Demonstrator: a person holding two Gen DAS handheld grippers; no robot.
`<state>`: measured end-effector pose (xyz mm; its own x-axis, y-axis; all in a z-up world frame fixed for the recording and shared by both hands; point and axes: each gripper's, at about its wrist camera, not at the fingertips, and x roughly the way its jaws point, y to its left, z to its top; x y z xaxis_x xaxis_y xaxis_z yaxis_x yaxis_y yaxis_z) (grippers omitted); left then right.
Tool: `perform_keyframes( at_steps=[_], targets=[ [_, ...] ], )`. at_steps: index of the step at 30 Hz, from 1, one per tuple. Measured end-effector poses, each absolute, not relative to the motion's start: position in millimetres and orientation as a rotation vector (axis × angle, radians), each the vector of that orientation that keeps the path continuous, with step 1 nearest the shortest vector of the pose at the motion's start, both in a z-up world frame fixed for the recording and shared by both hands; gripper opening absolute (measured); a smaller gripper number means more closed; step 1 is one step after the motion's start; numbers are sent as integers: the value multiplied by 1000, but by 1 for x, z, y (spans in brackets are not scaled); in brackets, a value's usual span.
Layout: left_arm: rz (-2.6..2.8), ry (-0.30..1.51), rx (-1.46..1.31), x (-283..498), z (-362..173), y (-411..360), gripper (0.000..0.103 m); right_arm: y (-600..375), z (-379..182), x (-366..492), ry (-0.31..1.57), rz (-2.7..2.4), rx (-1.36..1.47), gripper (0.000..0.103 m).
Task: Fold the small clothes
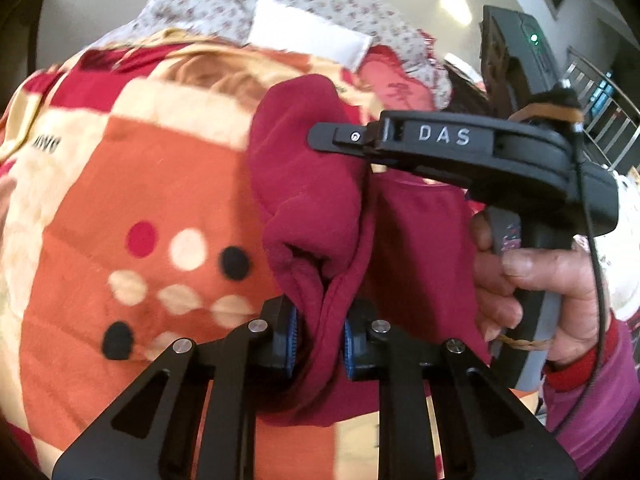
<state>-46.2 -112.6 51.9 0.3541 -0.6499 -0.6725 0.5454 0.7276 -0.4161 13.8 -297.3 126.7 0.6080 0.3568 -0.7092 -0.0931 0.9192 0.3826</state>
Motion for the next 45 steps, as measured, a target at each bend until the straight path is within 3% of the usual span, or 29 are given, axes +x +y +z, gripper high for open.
perform_keyframes(
  at_steps=[13, 26, 28, 30, 32, 34, 35, 37, 40, 45],
  targets=[
    [-958, 877, 22, -97, 100, -219, 16, -416, 157, -71, 747, 126, 424, 17],
    [-950, 988, 189, -129, 52, -308, 17, -516, 89, -124, 805, -105, 545, 14],
    [-957, 986, 195, -132, 58, -307, 22, -519, 85, -127, 826, -133, 518, 14],
    [-1013, 984, 175, -137, 70, -301, 44, -517, 91, -133, 813, -128, 509, 14],
    [-1087, 966, 145, -145, 87, -290, 54, -516, 103, -141, 789, -90, 525, 14],
    [-1100, 919, 184, -153, 102, -278, 55, -511, 116, -153, 775, -54, 519, 22],
    [-1099, 895, 210, -156, 108, -271, 55, -508, 119, -155, 775, -45, 515, 40],
    [-1076, 854, 254, -158, 114, -256, 55, -500, 122, -163, 781, -4, 532, 62],
    [-995, 825, 298, -146, 111, -239, 55, -490, 117, -173, 787, 60, 597, 62],
    [-880, 923, 246, -112, 80, -224, 55, -473, 88, -163, 857, 77, 663, 62]
  ],
)
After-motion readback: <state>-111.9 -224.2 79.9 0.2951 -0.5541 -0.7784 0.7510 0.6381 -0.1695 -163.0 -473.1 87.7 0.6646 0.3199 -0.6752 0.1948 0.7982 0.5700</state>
